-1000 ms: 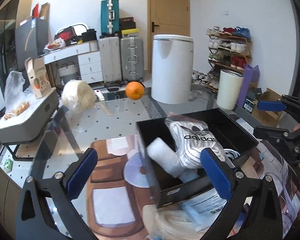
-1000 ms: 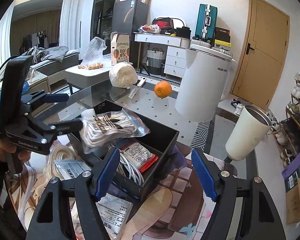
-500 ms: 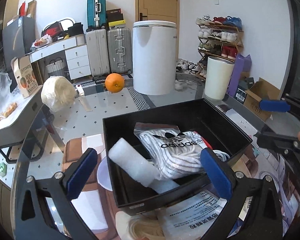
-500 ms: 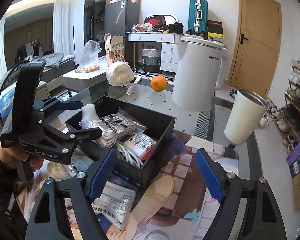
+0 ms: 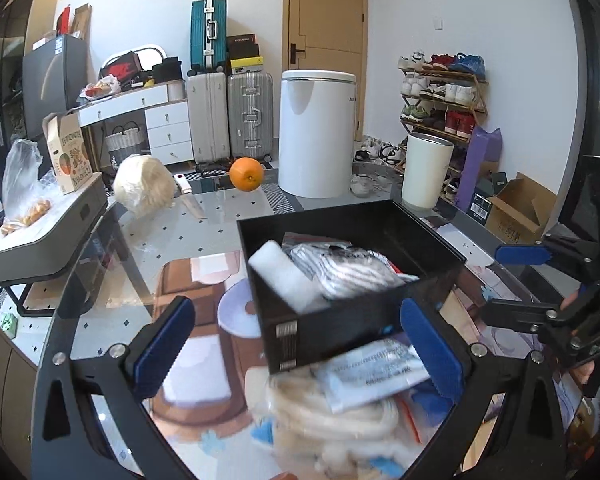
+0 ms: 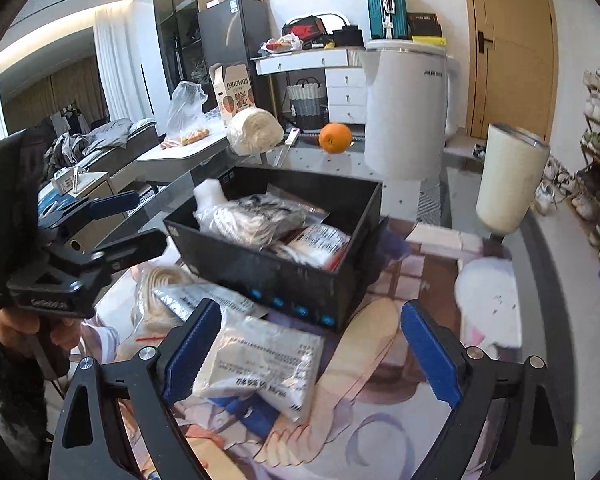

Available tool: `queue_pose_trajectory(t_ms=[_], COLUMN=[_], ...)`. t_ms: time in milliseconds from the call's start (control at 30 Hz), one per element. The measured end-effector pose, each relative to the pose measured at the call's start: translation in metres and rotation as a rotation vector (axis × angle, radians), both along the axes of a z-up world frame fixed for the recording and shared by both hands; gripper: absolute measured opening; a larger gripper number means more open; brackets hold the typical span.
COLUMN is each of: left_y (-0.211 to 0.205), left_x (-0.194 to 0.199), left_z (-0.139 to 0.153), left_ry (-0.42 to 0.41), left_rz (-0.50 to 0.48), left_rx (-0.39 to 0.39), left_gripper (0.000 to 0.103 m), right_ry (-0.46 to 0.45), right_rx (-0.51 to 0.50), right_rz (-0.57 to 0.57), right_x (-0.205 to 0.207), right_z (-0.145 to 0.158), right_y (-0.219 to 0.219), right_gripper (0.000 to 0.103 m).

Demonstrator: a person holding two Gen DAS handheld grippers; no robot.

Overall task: Organize soft objects
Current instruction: 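Move the right gripper down to the white printed packet on the mat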

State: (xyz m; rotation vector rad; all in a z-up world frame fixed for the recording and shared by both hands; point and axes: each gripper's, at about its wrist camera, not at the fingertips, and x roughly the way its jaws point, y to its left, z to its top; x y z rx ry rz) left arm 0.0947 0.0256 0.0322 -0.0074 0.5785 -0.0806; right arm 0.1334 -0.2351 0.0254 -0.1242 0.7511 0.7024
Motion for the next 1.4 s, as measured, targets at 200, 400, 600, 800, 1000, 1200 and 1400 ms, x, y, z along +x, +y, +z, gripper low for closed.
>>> queue_pose_trajectory(t_ms=[200, 400, 600, 800, 1000, 1200, 1400], left_y=[0.000, -0.003, -0.002, -0.002, -0.005, -0.006, -0.007], left_x=[-0.023, -0.031, -0.036, -0.035, -0.035, -0.034, -0.033], left_z=[-0.007, -0.021, -0.021, -0.025, -0.029, -0.031, -0.032], left_ry=[-0.005, 0.030, 0.039, 0.060, 0.087, 0.097, 0.101], left_rz=[0.015, 0.017, 0.001, -0.013, -0.049, -0.054, -0.061], left_rx=[-0.001, -0.002, -0.010, -0.018, -0.012, -0.007, -0.002], left_gripper=[0.103, 0.103, 0.103, 0.103, 0.103, 0.103, 0.103], right_ry=[0.056, 0.106, 0.148, 0.186, 0.252, 0.259, 0.228], right_rx=[-0.004, 0.015, 0.050, 0.058, 0.040, 0.004, -0.049], right_rz=[0.020, 0.016, 0.030, 0.052, 0.017, 0.016, 0.017], right_x=[-0.008, -0.008, -0.011, -0.009, 0.001, 0.002, -0.001], right_z=[-0.010, -0.018, -0.022, -0.027, -0.042, -0.045, -0.049], right_y=[0.006, 0.004, 0.003, 0.011, 0.011, 0.014, 0.019], right_gripper=[0.093, 0.093, 0.093, 0.093, 0.093, 0.093, 0.093])
